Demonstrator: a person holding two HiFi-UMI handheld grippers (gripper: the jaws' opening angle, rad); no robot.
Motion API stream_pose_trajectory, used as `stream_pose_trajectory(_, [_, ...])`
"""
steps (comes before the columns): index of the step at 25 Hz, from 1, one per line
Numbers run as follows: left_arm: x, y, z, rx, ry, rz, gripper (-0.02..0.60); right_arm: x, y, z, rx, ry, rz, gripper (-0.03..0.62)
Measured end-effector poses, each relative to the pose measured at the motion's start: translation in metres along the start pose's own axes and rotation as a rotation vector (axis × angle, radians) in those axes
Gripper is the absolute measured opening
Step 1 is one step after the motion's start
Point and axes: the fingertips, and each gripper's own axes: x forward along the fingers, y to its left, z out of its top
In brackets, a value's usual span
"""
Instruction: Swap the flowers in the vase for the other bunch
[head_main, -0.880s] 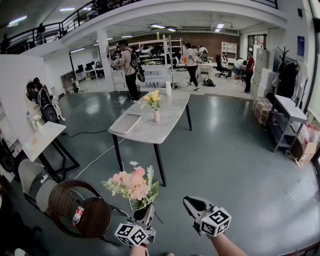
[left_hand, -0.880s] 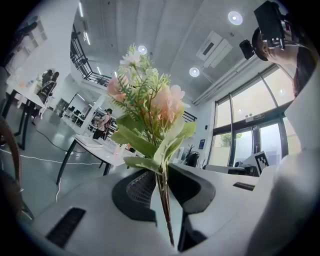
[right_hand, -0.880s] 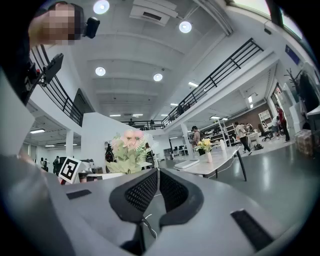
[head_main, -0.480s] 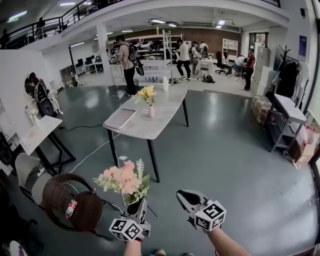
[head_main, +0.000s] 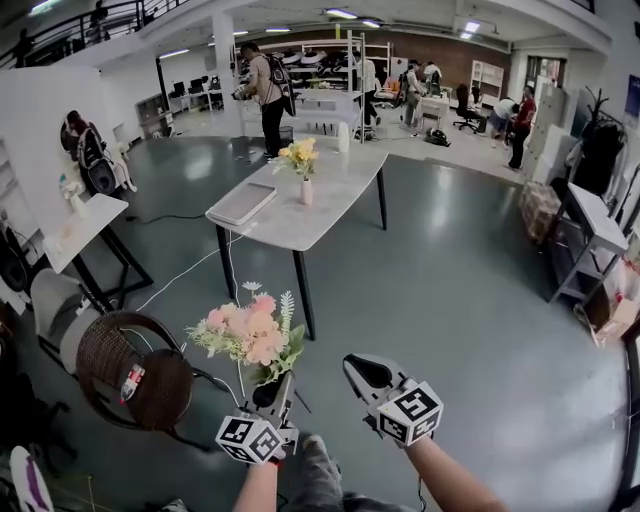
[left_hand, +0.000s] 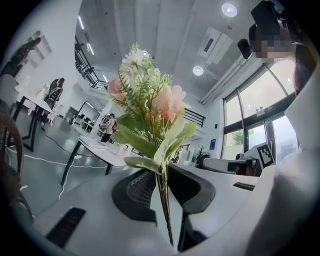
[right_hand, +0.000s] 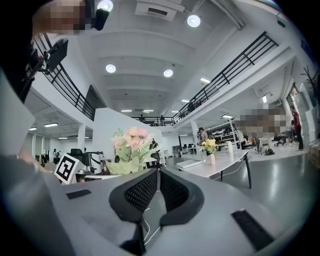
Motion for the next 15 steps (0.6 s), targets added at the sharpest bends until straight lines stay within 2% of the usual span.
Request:
stream_pose_trajectory(4, [0.032, 0.016, 0.004, 0.075, 0.009, 0.014, 0.083, 0.023, -0.036, -0.004, 0.027, -0.005, -0.006, 0.032])
stream_pose_trajectory(7, [0.064, 0.035, 0.013, 0.103, 0.015, 0.007, 0.083, 0.047, -0.067, -0.004, 0.051, -0.002, -0.039, 0.032])
stream_pose_trajectory(15, [0.16, 0.081, 0.05, 0.1, 0.013, -0.069, 0.083, 0.133, -0.132, 0.023, 0.047, -0.001, -0.076, 0.032])
